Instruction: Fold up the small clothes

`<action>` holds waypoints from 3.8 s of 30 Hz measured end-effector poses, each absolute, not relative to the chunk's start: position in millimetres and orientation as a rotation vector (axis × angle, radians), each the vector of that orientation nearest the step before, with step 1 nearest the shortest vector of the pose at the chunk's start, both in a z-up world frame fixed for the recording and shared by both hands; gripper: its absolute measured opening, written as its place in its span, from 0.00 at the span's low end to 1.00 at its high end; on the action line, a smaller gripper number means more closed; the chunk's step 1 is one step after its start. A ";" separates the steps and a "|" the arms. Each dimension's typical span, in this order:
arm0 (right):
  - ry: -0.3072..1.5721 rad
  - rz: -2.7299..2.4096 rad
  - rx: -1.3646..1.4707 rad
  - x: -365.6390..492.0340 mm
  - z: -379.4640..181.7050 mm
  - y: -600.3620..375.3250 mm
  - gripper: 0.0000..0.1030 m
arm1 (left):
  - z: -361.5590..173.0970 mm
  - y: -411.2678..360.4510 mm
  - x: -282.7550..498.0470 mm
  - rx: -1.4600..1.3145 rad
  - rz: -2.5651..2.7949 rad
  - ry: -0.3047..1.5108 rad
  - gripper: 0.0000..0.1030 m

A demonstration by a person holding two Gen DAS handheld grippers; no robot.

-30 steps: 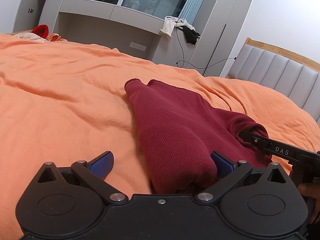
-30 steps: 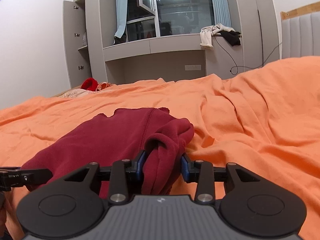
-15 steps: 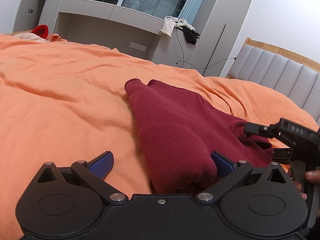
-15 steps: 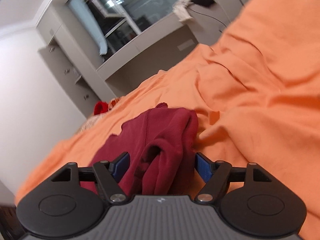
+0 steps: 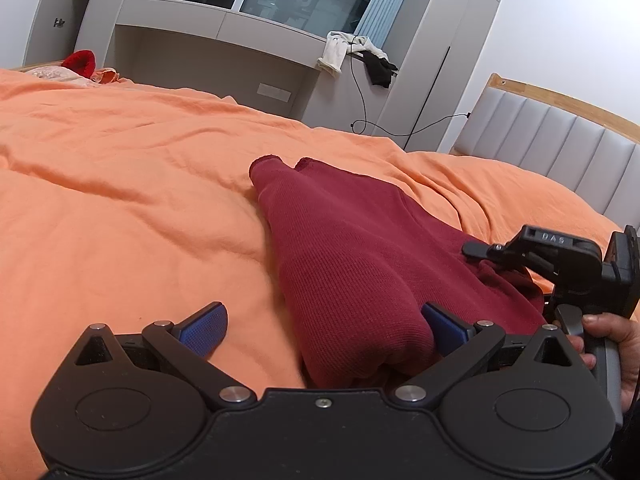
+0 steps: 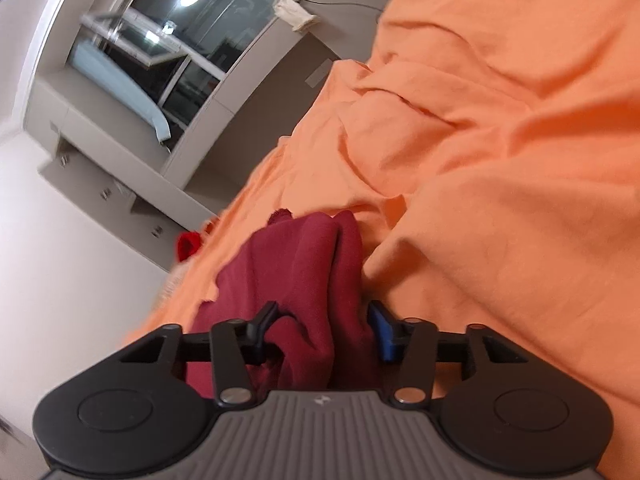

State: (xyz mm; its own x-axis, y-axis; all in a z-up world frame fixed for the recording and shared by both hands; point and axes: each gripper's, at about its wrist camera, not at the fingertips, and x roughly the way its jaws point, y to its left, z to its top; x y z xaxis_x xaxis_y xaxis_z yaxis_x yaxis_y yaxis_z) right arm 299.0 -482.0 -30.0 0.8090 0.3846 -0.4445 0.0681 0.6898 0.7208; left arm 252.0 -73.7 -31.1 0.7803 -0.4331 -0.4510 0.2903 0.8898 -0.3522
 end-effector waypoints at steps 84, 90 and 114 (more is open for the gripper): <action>0.565 0.163 0.581 285.4 -26.2 -464.6 0.59 | -32.1 -75.2 340.1 -0.189 -0.435 0.624 1.00; 0.559 0.197 0.634 287.8 -26.7 -468.1 0.72 | -34.5 -74.2 338.9 -0.198 -0.434 0.613 1.00; 0.553 0.172 0.576 286.8 -26.1 -459.2 0.72 | -35.6 -74.8 336.7 -0.198 -0.430 0.605 1.00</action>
State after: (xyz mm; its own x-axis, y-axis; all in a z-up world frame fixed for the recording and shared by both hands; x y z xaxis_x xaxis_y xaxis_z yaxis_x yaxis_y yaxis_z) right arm 286.8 -459.2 -26.1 0.8414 0.3040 -0.4468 -0.0029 0.8293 0.5588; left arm 336.7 -74.8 -35.6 0.7376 -0.4461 -0.5068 0.3322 0.8933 -0.3028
